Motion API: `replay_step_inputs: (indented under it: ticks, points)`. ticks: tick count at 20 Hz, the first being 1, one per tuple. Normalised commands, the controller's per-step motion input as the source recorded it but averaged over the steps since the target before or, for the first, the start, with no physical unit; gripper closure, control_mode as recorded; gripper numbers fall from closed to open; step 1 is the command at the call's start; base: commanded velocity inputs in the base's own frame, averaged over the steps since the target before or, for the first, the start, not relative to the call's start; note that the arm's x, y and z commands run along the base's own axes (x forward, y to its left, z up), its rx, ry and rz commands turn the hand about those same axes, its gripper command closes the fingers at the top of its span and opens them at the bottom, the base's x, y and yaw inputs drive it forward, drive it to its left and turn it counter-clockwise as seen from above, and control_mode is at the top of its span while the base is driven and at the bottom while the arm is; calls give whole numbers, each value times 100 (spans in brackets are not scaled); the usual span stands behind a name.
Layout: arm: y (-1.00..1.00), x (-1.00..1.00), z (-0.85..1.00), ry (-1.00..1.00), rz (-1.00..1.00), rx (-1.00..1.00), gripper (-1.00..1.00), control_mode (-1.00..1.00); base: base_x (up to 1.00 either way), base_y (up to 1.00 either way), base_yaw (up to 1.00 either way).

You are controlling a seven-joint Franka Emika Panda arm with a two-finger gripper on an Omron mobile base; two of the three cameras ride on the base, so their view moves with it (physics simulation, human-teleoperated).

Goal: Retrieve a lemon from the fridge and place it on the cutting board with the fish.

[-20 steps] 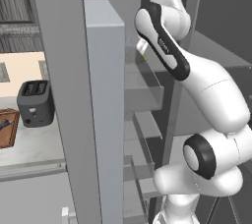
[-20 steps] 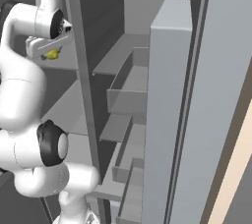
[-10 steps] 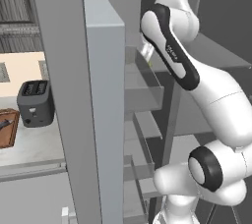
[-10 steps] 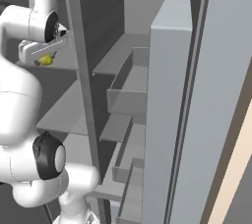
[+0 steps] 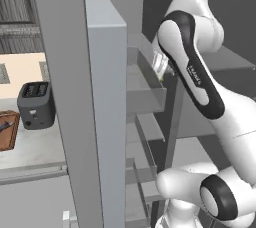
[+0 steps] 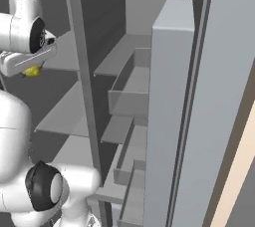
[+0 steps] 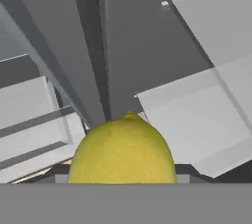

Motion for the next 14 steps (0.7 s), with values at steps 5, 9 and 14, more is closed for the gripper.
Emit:
replay_step_inputs:
  ticks: [5,9,14]
  points:
    - [-12,-99,0,-4,0,0,100,-100,0,0,0]
    - [-31,-83,-4,-9,-3,0,100,-100,0,0,0]
    - [-49,-68,-25,-6,-20,-1,100,-100,0,0,0]
